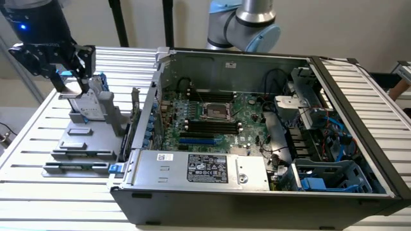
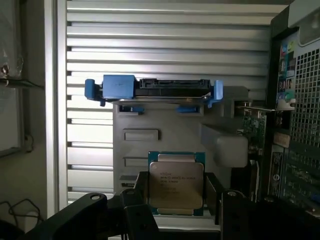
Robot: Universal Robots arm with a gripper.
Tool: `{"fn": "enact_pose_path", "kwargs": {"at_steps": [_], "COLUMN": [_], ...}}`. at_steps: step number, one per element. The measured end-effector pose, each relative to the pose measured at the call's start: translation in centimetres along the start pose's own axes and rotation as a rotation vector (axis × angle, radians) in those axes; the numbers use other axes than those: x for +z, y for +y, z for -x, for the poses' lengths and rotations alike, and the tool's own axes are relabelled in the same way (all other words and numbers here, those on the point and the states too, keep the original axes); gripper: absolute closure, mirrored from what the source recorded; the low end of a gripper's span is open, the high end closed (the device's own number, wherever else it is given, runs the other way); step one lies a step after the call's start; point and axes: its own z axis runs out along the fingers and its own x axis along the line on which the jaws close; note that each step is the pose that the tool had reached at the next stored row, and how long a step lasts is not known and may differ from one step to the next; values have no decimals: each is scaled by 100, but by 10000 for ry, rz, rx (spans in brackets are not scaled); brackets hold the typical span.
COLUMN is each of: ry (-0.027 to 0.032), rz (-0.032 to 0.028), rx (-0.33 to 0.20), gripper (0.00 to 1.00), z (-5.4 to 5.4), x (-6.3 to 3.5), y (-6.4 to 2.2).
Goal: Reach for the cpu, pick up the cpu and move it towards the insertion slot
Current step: 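Pick up the cpu and move it towards the insertion slot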
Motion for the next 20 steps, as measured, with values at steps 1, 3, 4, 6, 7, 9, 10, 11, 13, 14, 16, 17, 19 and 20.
{"fn": "enact_pose_path", "kwargs": {"at_steps": [1,3,4,6,7,9,10,11,13,14,16,17,19,20], "ry": [1,0,0,-1,0,-1,-1,-1,0,0,0,0,-1,-1], "rz": [3,10,13,20,23,29,33,36,41,44,50,53,58,60], "rx": [0,0,0,-1,-1,0,0,0,-1,-1,0,0,-1,-1], "gripper": [46,46,46,46,46,46,46,46,46,46,46,46,46,46], "z": [36,111,150,229,267,344,382,421,500,539,619,658,742,782], "x": [-11,-32,-43,-62,-73,-93,-103,-113,-134,-145,-166,-177,-198,-209], "y": [3,8,10,14,16,21,24,26,30,32,37,39,43,45]}}
